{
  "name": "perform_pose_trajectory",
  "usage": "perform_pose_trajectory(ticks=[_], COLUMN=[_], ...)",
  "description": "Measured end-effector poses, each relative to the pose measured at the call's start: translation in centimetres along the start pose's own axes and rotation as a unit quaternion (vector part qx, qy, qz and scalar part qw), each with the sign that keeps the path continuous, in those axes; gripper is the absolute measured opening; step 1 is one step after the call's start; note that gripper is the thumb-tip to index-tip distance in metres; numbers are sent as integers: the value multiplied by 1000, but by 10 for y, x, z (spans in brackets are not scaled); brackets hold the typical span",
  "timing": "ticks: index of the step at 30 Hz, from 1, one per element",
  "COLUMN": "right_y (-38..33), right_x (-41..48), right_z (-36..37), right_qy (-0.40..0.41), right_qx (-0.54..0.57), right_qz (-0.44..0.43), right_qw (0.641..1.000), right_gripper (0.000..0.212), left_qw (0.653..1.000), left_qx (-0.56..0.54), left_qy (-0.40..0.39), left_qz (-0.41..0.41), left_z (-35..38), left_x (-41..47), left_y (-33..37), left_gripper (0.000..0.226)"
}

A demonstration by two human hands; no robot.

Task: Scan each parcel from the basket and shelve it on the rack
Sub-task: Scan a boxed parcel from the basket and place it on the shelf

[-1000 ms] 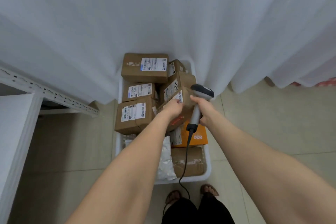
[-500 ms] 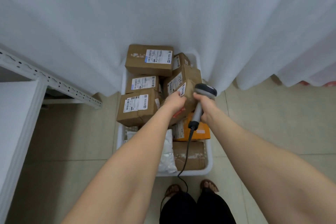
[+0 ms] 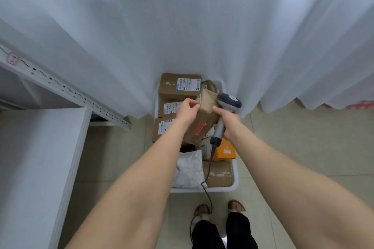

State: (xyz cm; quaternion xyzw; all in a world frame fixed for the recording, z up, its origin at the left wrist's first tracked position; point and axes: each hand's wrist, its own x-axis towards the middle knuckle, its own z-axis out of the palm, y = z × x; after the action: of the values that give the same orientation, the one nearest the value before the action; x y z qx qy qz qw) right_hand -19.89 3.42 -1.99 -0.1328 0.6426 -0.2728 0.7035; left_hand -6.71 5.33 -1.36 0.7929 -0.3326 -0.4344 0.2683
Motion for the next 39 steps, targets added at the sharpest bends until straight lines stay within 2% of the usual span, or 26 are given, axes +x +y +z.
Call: perform_pose_trajectory(ticks=[1,5,8,12,17,20,22,24,26,29,32,36,39], right_y=[-7,-40,-65,-89,-102,-99,-95,-89,-80,-67,-53,-27,-9], right_x=[-14,-73,-118,-172,-227,-251,-267,-283,-299,-325,-347,-376,-400], right_z=[4,20,33,49,67,71,68,61,52,33,14,5,4], right_qy=[-8,-55,-85,-110,-142,-164,-181,-201,-223,-255,-262,-315,-341], right_qx=[4,15,4,-13,-25,-21,-19,-17,-12,-8,-29,-55,-69], right_qz=[-5,-30,-64,-85,-101,-105,-104,-105,-106,-104,-117,-112,-107], right_qw=[1000,998,994,990,984,981,978,974,969,961,958,941,931], right_gripper=[54,49,42,37,33,28,23,25,33,44,57,72,73], left_qw=[1000,997,994,983,985,985,979,982,989,992,974,945,932], left_qx=[-17,-3,47,130,115,71,66,48,1,-91,-192,-272,-302], left_qy=[-6,-68,-81,-74,27,-32,-86,-87,-61,2,97,168,195], left_qz=[6,38,55,105,126,152,172,162,136,89,76,64,57], left_z=[-13,-76,-123,-177,-221,-233,-235,-233,-229,-225,-226,-227,-232], left_x=[-7,-37,-60,-90,-138,-176,-203,-229,-250,-281,-316,-355,-384], left_y=[9,49,80,114,137,141,137,132,127,120,115,110,103], left_gripper=[18,78,99,86,76,75,55,33,38,64,77,65,57])
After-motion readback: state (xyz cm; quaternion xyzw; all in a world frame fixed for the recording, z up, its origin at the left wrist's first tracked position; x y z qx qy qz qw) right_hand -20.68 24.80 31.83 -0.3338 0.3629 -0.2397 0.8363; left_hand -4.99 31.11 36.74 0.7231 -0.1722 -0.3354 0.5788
